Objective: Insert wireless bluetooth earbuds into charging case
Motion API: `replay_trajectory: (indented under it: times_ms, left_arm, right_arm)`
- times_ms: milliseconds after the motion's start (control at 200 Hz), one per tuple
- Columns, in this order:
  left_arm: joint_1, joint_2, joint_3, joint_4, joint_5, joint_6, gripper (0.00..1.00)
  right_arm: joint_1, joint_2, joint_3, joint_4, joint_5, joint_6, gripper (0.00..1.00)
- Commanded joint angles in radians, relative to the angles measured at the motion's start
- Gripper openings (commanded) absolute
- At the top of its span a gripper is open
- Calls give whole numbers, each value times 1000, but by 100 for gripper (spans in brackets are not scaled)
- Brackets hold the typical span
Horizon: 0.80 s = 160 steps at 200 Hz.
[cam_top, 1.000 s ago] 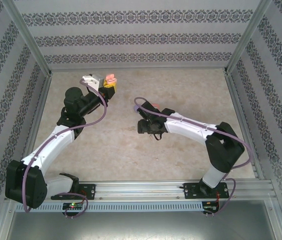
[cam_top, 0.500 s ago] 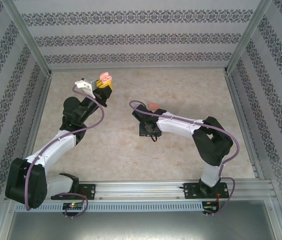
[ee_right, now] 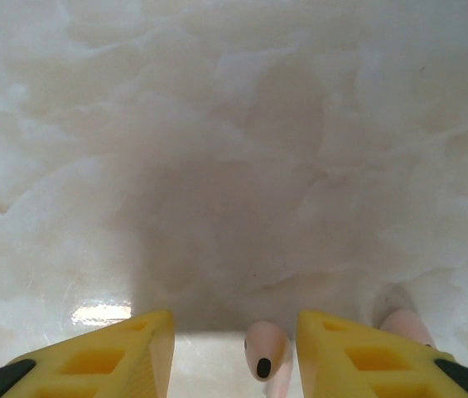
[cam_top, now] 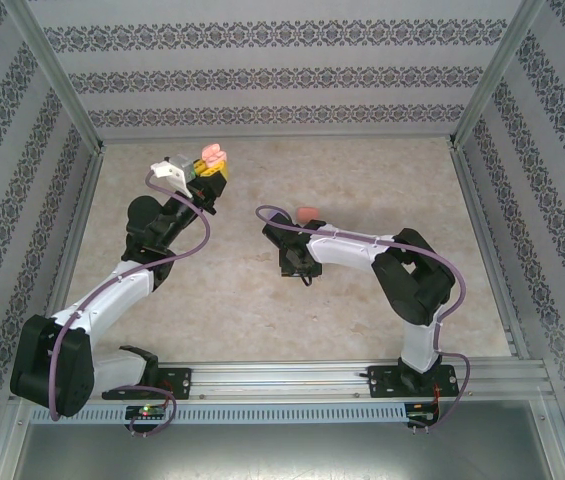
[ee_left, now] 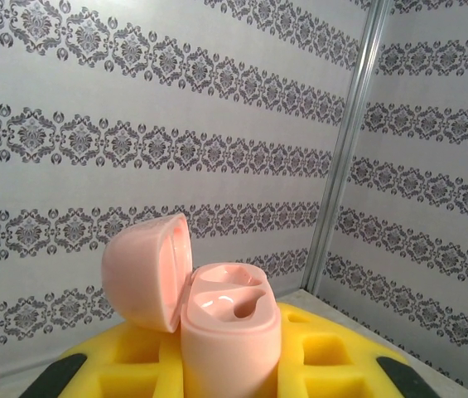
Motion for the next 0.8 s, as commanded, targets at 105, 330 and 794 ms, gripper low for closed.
replay_trajectory:
  times_ms: [105,330,794]
  left_arm:
    - [-30,12,11,49,34,23,0]
    - [-43,28,26,50,38,31,0]
    - [-61,43,44,41,48,55,0]
  right_arm:
    - [-9,14,-5,-23,13,18,42]
    - [-13,7,-24,-23,9,18,40]
    - [-14,19,-41,-23,6,29,32]
